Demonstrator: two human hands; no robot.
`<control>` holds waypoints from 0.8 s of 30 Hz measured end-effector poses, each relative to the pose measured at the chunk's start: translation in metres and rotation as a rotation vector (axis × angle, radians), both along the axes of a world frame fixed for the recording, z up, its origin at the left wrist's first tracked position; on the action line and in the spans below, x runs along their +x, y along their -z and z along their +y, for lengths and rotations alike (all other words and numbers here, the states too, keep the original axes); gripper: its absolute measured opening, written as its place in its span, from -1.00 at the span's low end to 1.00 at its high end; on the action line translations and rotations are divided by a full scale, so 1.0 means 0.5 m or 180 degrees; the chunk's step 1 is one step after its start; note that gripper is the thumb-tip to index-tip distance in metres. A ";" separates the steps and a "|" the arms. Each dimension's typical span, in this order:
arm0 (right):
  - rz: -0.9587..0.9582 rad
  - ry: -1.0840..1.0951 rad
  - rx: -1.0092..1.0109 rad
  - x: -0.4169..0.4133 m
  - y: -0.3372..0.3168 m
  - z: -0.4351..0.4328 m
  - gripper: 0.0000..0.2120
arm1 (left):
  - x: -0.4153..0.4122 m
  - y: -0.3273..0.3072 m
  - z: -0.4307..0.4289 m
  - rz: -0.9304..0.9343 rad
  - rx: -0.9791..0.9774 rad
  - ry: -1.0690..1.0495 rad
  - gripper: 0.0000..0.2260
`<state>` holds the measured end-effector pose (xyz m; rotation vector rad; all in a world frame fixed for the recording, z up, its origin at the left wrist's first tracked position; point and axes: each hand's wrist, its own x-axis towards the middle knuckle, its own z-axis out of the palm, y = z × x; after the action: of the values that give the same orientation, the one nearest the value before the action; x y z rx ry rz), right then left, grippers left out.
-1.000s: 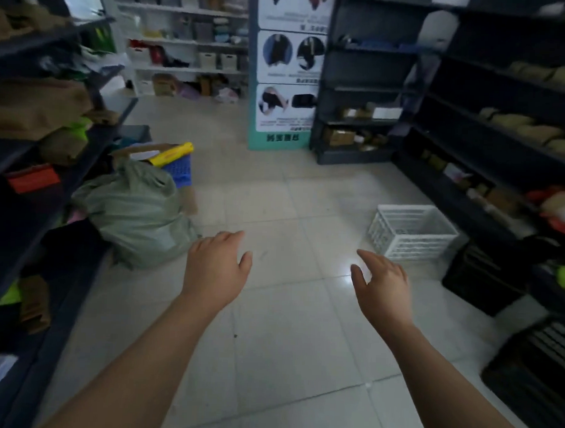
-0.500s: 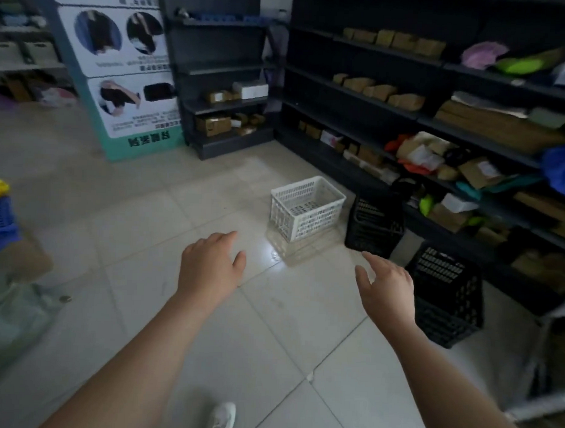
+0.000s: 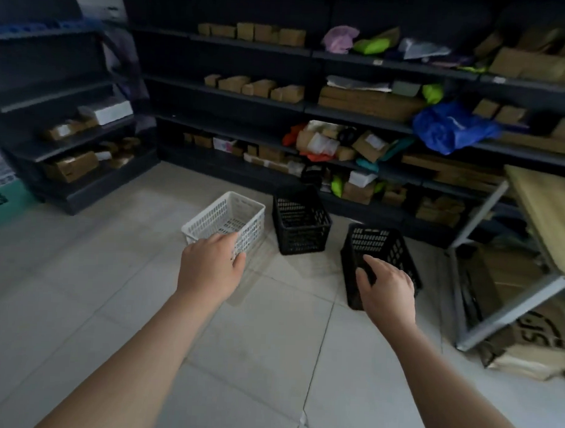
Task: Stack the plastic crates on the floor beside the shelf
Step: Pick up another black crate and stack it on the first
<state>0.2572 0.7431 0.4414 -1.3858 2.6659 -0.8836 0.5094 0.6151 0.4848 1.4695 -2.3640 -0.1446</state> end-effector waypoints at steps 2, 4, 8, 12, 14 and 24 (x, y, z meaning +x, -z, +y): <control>-0.0023 0.0173 0.0106 -0.023 0.006 -0.021 -0.64 | -0.040 0.007 -0.052 -0.0031 0.0021 0.0190 -0.61; -0.0062 0.0333 0.0143 -0.051 0.014 -0.042 -0.62 | -0.085 0.016 -0.101 -0.0072 0.0092 0.0330 -0.59; -0.0064 0.0655 0.0164 -0.118 0.026 -0.086 -0.63 | -0.184 0.033 -0.189 -0.0151 0.0148 0.0616 -0.59; -0.0030 0.0859 0.0207 -0.209 0.042 -0.151 -0.64 | -0.300 0.040 -0.275 -0.0171 0.0179 0.0791 -0.59; -0.0058 0.0933 0.0220 -0.259 0.048 -0.187 -0.63 | -0.360 0.044 -0.318 -0.0204 0.0212 0.0852 -0.59; -0.0162 0.1170 0.0481 -0.499 0.082 -0.353 -0.69 | -0.630 0.065 -0.524 -0.0317 0.0357 0.1182 -0.58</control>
<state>0.0079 0.5667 0.4004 -0.8465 2.9258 -0.7021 0.1946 0.3531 0.4524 1.0893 -2.7298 -0.3070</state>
